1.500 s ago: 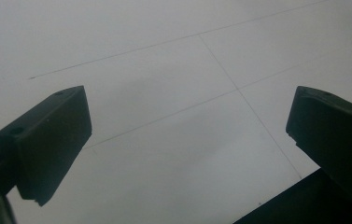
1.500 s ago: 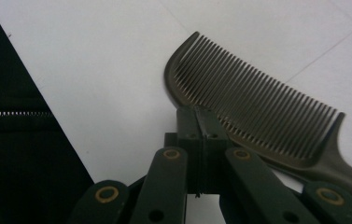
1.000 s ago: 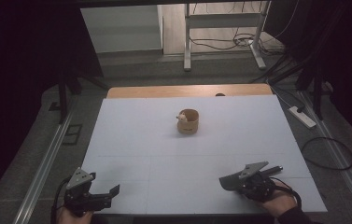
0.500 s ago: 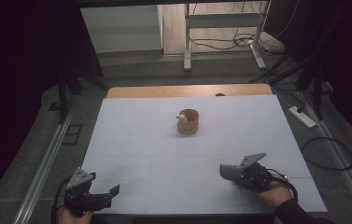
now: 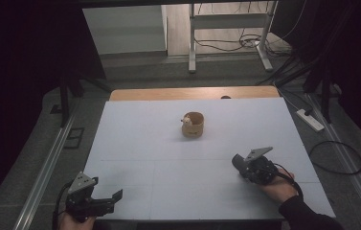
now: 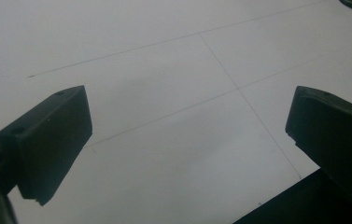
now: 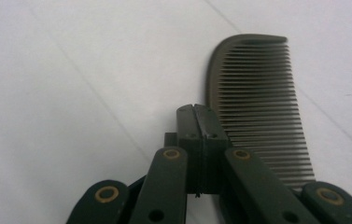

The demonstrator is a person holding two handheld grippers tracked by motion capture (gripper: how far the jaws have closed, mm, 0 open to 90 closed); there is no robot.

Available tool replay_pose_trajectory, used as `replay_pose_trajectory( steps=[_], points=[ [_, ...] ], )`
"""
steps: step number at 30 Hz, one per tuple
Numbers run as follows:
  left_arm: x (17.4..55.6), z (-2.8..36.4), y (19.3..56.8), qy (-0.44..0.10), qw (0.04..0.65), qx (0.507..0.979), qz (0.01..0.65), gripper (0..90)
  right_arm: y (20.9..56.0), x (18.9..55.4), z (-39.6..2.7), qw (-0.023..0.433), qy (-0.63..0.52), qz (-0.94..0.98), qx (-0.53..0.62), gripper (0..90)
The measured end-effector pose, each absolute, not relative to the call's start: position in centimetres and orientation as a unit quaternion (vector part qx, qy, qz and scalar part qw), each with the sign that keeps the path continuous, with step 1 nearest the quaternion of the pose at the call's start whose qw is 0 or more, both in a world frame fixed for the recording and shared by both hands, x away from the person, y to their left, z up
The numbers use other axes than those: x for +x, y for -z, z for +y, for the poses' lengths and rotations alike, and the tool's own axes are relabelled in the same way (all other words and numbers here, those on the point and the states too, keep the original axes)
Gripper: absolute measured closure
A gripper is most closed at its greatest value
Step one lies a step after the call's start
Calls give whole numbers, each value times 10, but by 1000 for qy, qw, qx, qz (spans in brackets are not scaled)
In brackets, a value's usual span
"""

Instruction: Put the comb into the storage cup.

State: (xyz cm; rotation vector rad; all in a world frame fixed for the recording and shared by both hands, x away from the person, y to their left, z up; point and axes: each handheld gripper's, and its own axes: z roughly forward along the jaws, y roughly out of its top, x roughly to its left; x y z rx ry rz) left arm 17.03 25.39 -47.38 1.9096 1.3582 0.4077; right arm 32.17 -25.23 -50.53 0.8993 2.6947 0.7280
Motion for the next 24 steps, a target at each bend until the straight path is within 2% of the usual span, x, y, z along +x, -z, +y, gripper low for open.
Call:
replay_pose_trajectory(
  steps=[15,24],
  points=[
    [170,254,474,-159,374,744,531,13,499,327,-257,110,-259,903,324,894],
    [170,254,474,-159,375,743,531,13,487,313,-259,113,-269,896,336,704]
  ],
)
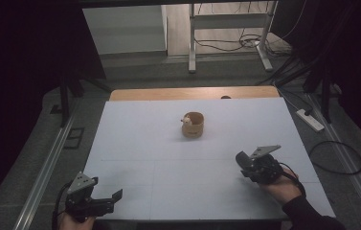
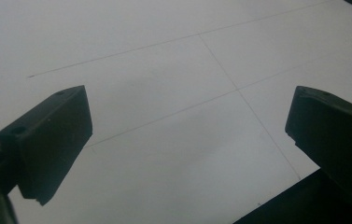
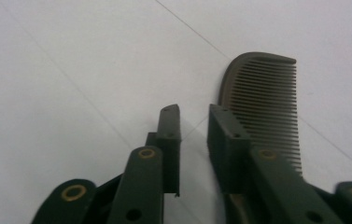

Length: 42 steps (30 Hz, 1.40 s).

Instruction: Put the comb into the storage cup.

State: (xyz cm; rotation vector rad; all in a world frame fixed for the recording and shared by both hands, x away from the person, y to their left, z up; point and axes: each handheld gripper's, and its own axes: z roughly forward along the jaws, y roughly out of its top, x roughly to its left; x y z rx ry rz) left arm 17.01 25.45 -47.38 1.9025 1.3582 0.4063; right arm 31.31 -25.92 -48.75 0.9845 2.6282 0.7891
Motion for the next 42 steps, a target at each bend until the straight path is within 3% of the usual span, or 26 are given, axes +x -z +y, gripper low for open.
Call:
replay_pose_trajectory(
  steps=[9,29,42],
  points=[
    [170,254,474,-158,375,744,530,13,477,293,-272,123,-274,884,360,459],
    [170,254,474,-158,375,744,531,13,472,276,-286,134,-255,881,375,72],
    [170,254,474,-158,375,744,531,13,472,269,-305,134,-249,871,402,0]
  ],
)
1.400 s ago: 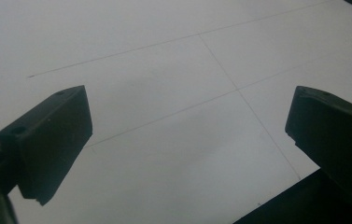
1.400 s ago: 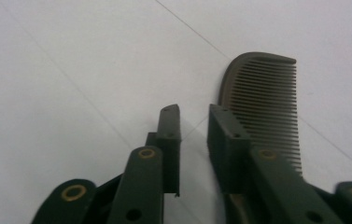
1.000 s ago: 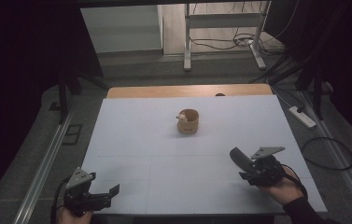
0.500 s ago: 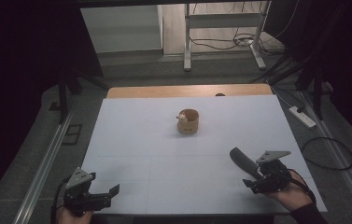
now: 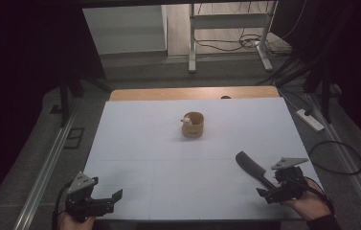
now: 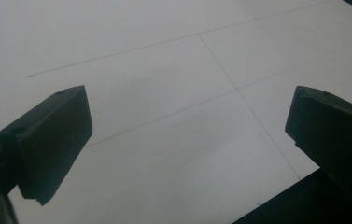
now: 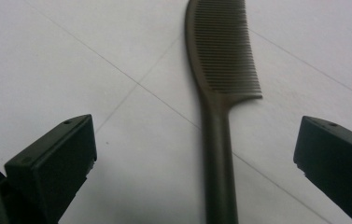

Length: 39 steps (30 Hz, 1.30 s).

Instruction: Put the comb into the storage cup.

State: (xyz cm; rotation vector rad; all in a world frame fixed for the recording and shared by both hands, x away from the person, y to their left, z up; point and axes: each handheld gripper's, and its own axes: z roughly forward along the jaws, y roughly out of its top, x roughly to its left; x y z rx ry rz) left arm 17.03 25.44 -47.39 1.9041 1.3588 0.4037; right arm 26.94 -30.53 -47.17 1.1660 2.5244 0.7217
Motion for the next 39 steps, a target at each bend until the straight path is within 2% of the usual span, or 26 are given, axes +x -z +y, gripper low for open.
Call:
replay_pose_trajectory(
  steps=[16,39],
  points=[
    [171,254,474,-157,373,745,531,13,467,260,-336,149,-239,850,444,0],
    [171,254,474,-156,372,745,531,13,490,273,-325,135,-199,870,430,0]
  ],
)
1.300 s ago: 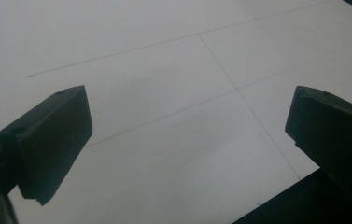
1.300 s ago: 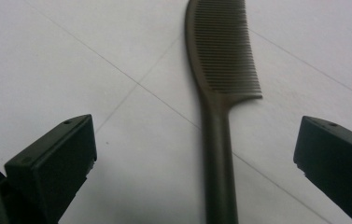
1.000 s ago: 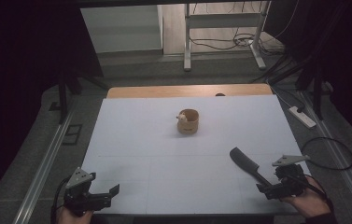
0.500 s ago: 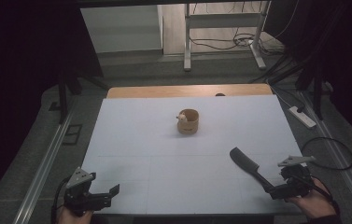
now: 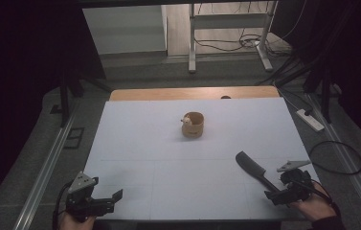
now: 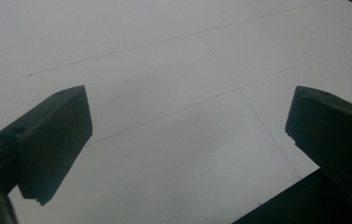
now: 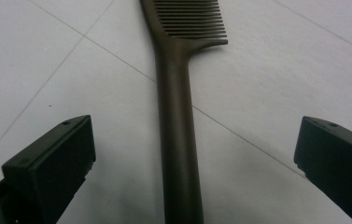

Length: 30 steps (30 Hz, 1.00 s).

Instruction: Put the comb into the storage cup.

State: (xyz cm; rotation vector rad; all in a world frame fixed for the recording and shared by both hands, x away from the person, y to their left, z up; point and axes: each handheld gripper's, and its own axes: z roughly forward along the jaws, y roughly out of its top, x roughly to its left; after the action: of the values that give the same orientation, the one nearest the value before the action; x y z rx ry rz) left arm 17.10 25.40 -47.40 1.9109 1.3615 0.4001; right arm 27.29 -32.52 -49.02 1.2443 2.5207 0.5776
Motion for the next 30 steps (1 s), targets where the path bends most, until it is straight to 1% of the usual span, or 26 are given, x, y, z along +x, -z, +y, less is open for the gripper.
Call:
replay_pose_trajectory(
  steps=[15,27,30],
  points=[
    [171,253,474,-156,369,747,530,13,508,281,-319,111,-164,888,415,0],
    [172,253,474,-156,369,747,531,13,506,286,-316,95,-143,890,422,0],
    [172,253,474,-156,369,747,531,13,504,286,-315,93,-140,890,423,38]
  ],
)
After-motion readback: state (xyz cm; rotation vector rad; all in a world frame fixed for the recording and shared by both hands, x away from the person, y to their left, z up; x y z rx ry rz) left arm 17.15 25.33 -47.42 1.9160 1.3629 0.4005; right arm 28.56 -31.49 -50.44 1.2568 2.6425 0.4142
